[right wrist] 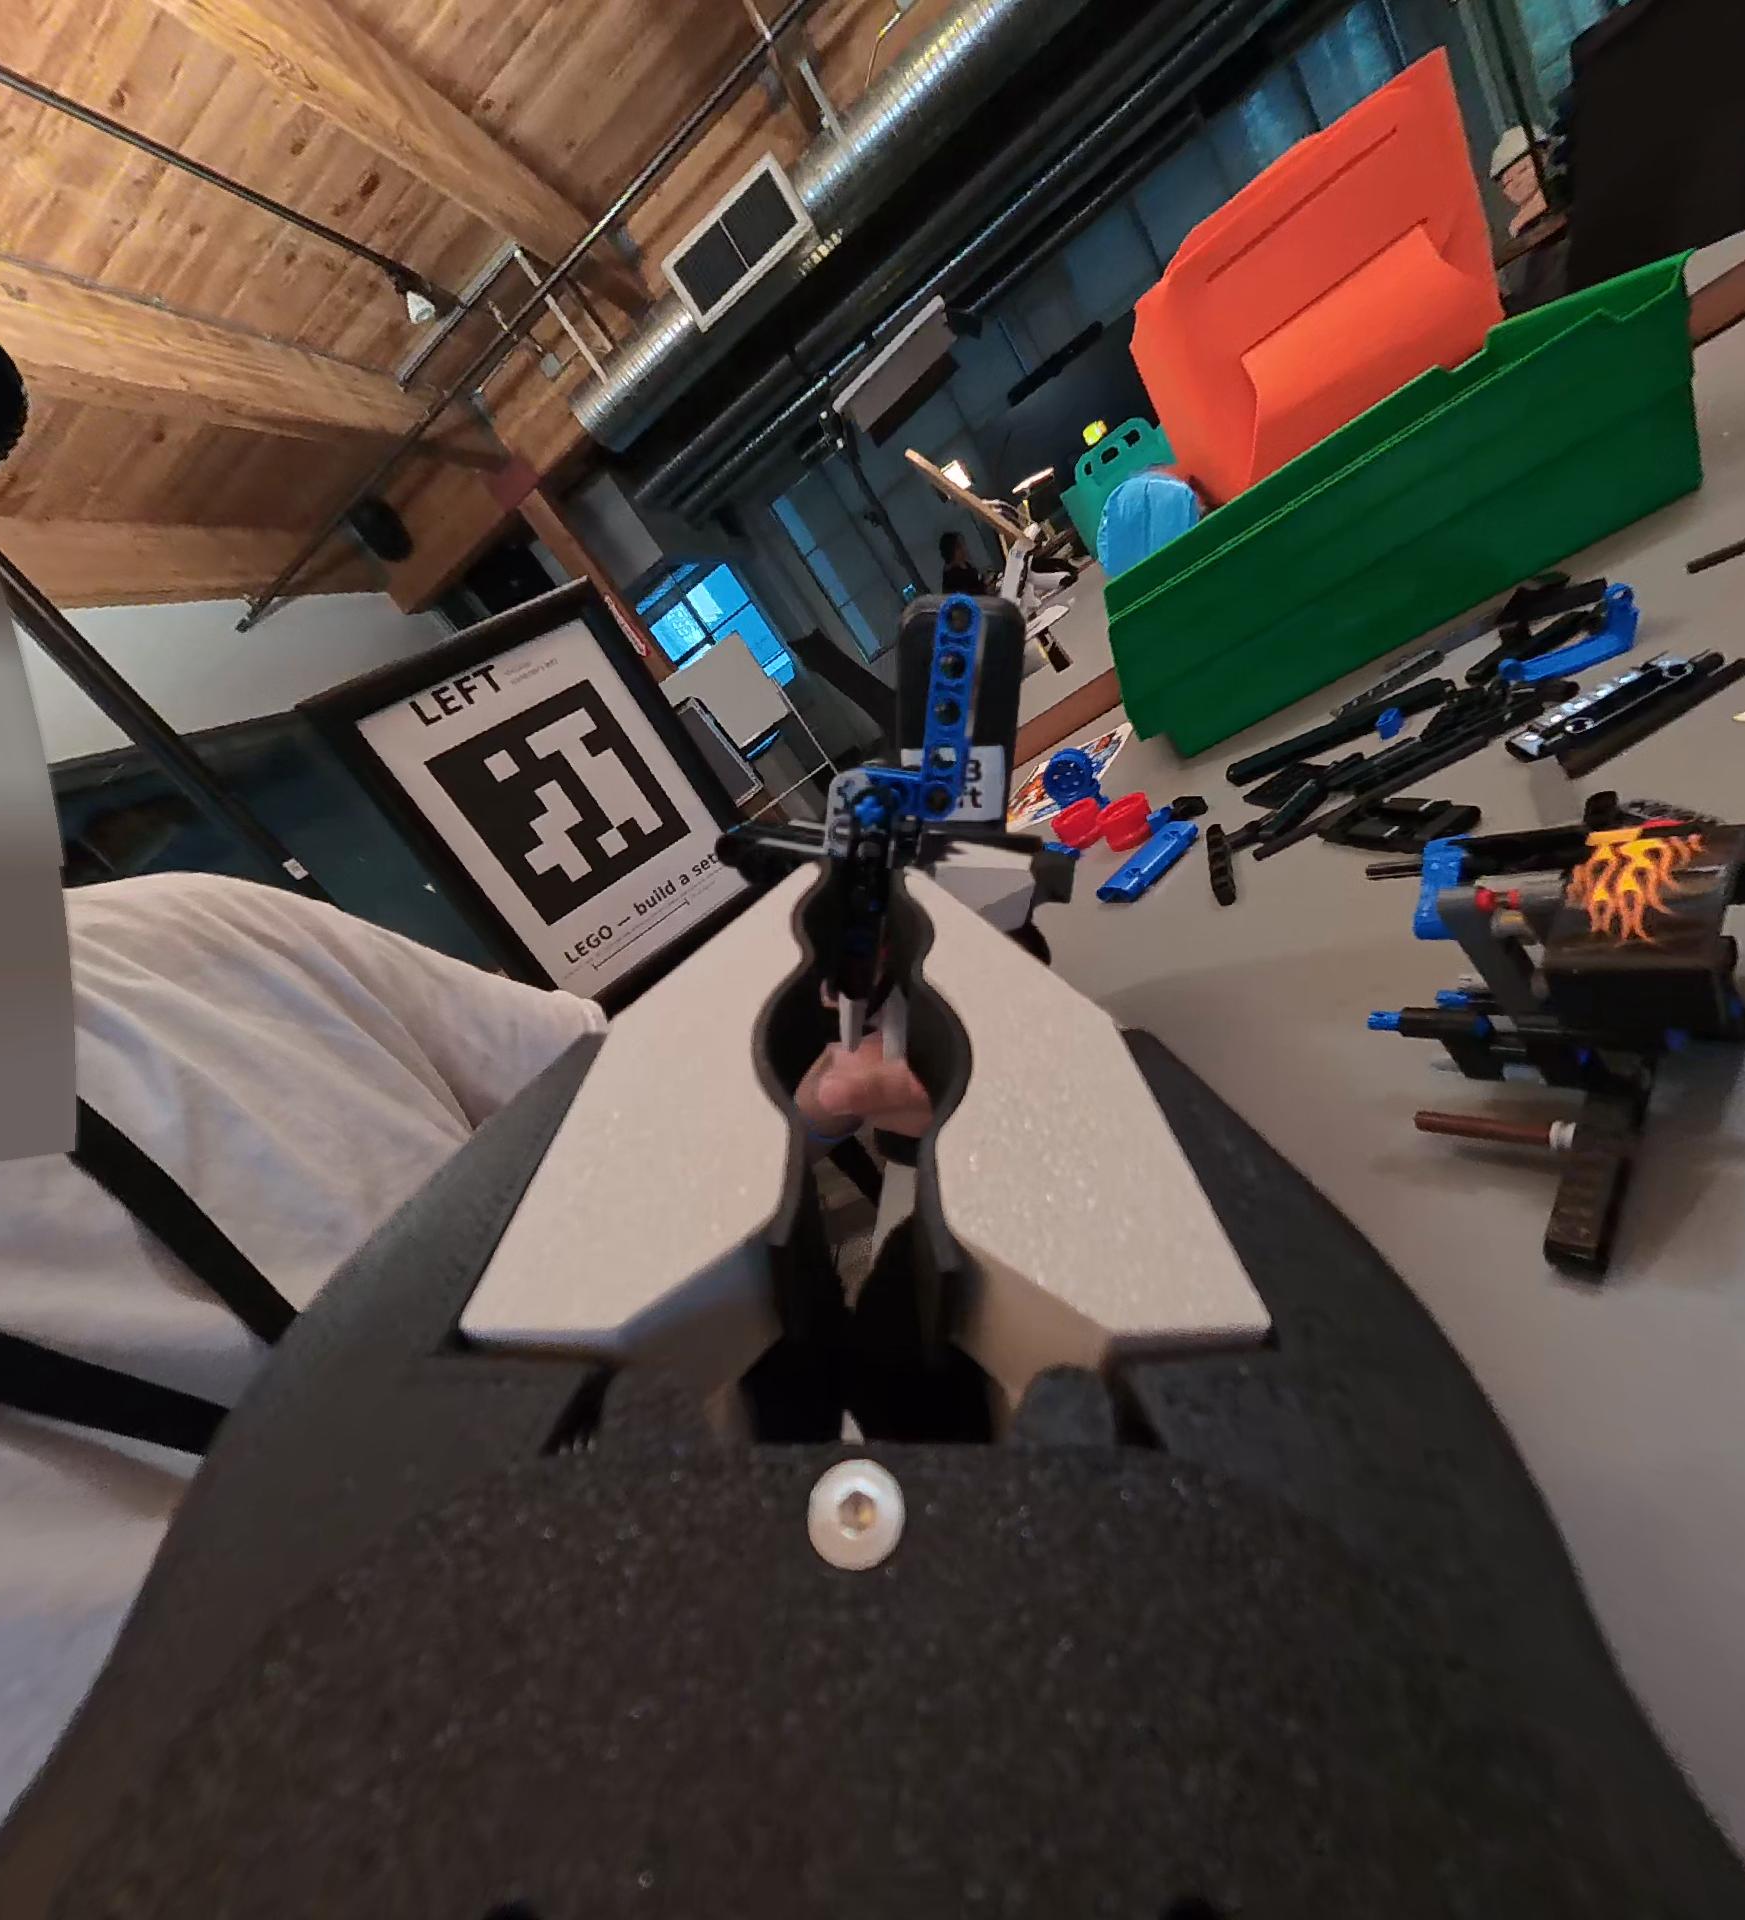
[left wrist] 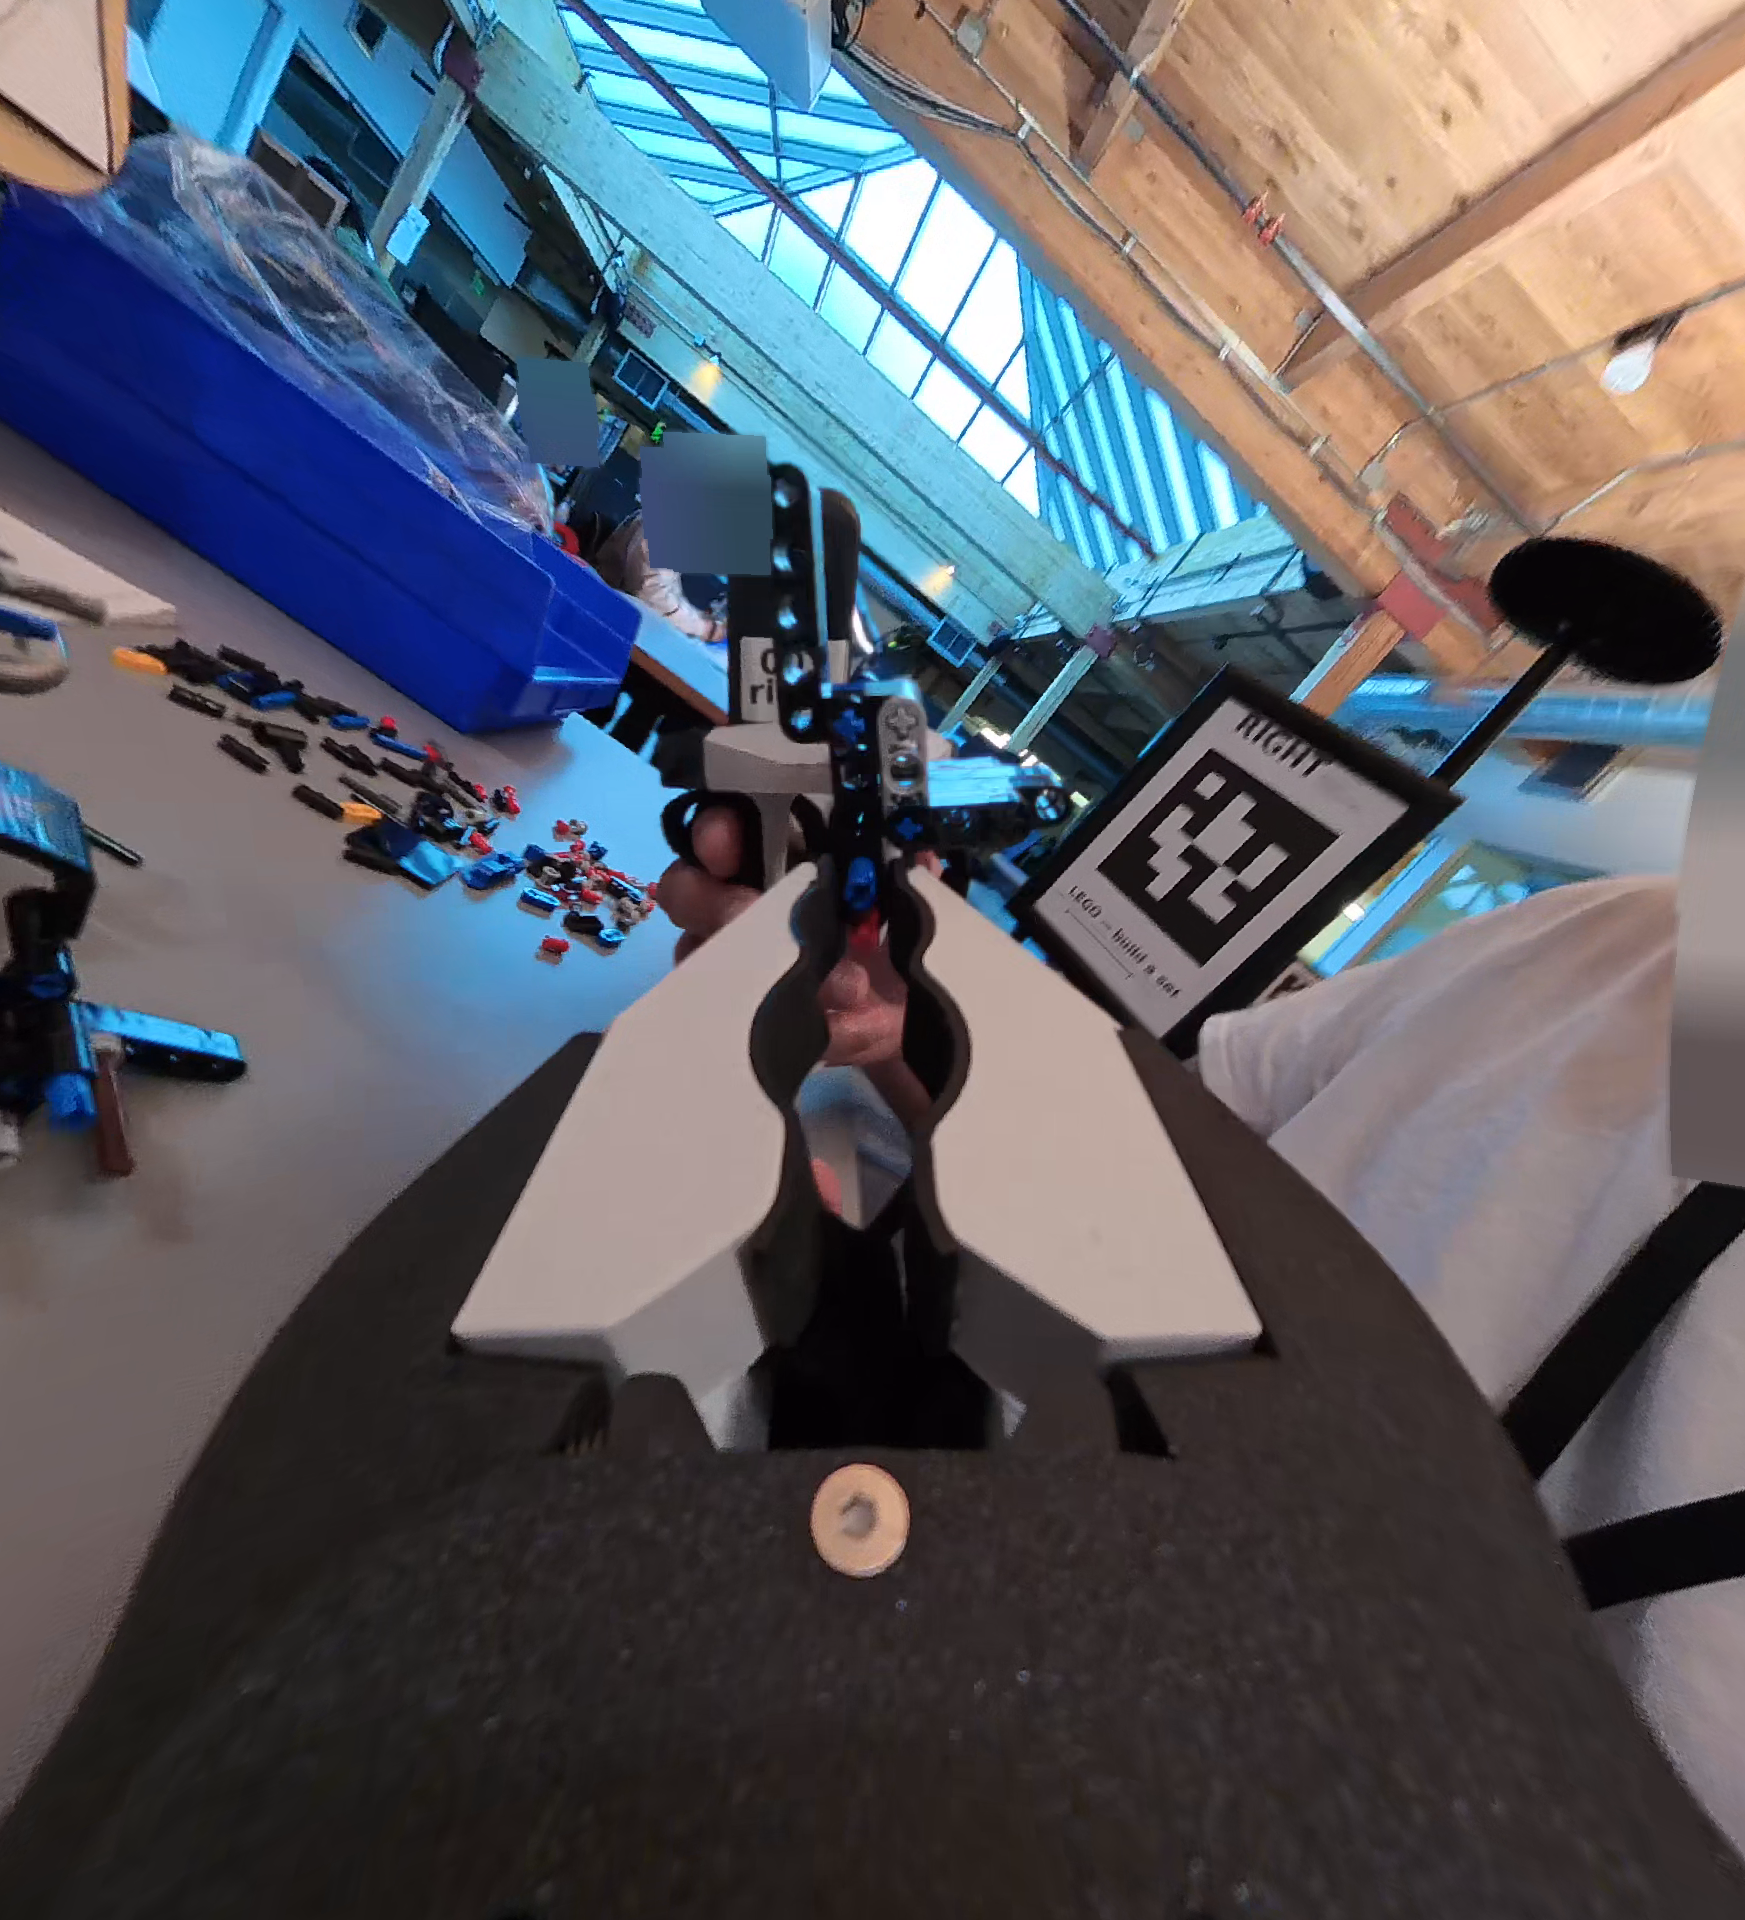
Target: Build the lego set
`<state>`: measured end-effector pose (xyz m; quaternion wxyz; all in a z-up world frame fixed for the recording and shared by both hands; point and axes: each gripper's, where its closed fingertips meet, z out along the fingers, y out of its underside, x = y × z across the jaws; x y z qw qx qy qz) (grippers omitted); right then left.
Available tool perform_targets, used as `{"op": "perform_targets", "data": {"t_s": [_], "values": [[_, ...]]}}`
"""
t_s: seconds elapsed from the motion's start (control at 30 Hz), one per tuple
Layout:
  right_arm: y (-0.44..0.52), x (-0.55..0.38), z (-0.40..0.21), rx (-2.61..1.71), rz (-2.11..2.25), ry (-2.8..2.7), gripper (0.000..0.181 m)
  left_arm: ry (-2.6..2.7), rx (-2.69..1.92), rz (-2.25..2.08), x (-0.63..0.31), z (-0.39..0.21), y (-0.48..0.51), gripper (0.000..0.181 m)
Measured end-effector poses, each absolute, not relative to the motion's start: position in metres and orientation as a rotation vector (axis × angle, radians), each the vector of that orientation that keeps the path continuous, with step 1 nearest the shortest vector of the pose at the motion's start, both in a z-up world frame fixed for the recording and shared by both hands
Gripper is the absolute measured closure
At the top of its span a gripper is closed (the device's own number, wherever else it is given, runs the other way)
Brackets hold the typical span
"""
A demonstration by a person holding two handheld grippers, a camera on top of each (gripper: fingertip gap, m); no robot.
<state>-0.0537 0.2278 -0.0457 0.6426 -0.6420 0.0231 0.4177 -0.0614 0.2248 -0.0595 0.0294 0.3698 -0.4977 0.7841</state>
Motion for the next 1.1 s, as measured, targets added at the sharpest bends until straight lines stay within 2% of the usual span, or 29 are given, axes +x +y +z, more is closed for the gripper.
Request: {"op": "perform_targets", "data": {"t_s": [0.13,0.33,0.83,1.1], "values": [[0.228,-0.051,-0.052,-1.509,0.920,0.045,0.159,-1.395,1.180,2.410,-0.056,-0.058,0.236,0.176],[0.229,-0.058,-0.060,-1.615,0.791,-0.033,0.174,-1.534,1.164,2.409,-0.060,-0.062,0.229,0.176],[0.224,-0.059,-0.064,-1.644,0.850,-0.017,0.175,-1.603,1.150,2.431,-0.062,-0.064,0.226,0.176],[0.219,-0.065,-0.076,-1.747,0.863,-0.069,0.175,-1.728,1.089,2.270,-0.068,-0.075,0.220,0.176]]}}
